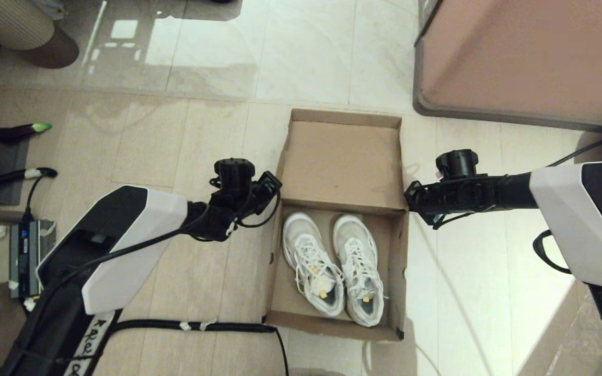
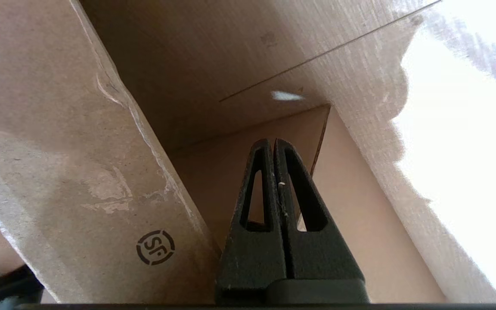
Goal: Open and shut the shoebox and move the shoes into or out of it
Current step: Close the shoe box
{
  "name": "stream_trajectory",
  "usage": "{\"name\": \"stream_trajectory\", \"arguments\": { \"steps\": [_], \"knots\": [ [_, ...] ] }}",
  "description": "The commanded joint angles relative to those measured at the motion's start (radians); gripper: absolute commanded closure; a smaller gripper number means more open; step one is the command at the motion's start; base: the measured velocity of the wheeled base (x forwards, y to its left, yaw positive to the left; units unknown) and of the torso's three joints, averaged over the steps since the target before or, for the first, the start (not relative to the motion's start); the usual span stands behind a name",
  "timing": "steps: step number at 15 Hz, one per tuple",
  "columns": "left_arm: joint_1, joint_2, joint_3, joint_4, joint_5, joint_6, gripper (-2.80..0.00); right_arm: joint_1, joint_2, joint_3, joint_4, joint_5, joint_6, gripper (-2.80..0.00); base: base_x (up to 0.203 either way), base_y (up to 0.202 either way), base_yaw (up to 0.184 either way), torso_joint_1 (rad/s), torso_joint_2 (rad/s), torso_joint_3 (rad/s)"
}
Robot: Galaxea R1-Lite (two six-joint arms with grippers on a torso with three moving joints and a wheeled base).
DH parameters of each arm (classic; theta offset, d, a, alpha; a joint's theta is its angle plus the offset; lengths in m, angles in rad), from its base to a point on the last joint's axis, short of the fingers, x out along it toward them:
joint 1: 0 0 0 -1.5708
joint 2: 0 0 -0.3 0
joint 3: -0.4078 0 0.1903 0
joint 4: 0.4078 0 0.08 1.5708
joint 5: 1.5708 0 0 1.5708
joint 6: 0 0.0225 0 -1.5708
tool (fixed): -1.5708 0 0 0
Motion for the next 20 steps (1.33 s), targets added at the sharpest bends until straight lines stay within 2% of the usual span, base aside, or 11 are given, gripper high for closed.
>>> {"name": "stream_trajectory", "arguments": {
  "steps": [1,6,11,17,20],
  "knots": [
    [-0.006,-0.033,0.06,-0.007,0.0,-0.005,0.0,0.014,-0.007,0.006,0.005,-0.03,0.003,0.0,0.0,0.0,0.0,0.0,0.0,0.0],
    [-0.006,-0.154,0.297,-0.024,0.017,0.0,0.0,0.018,-0.032,0.087,0.04,-0.063,0.004,0.0,0.0,0.0,0.0,0.0,0.0,0.0],
    [-0.014,-0.214,0.468,-0.1,0.025,0.001,0.0,0.017,-0.084,0.183,0.038,-0.064,0.008,0.0,0.0,0.0,0.0,0.0,0.0,0.0],
    [-0.073,-0.322,0.681,-0.169,0.061,0.011,0.0,-0.019,-0.094,0.17,0.014,-0.069,0.008,0.0,0.0,0.0,0.0,0.0,0.0,0.0],
    [-0.076,-0.337,0.697,-0.178,0.061,0.035,0.0,-0.054,-0.061,0.135,-0.047,-0.049,-0.014,0.0,0.0,0.0,0.0,0.0,0.0,0.0]
  ]
}}
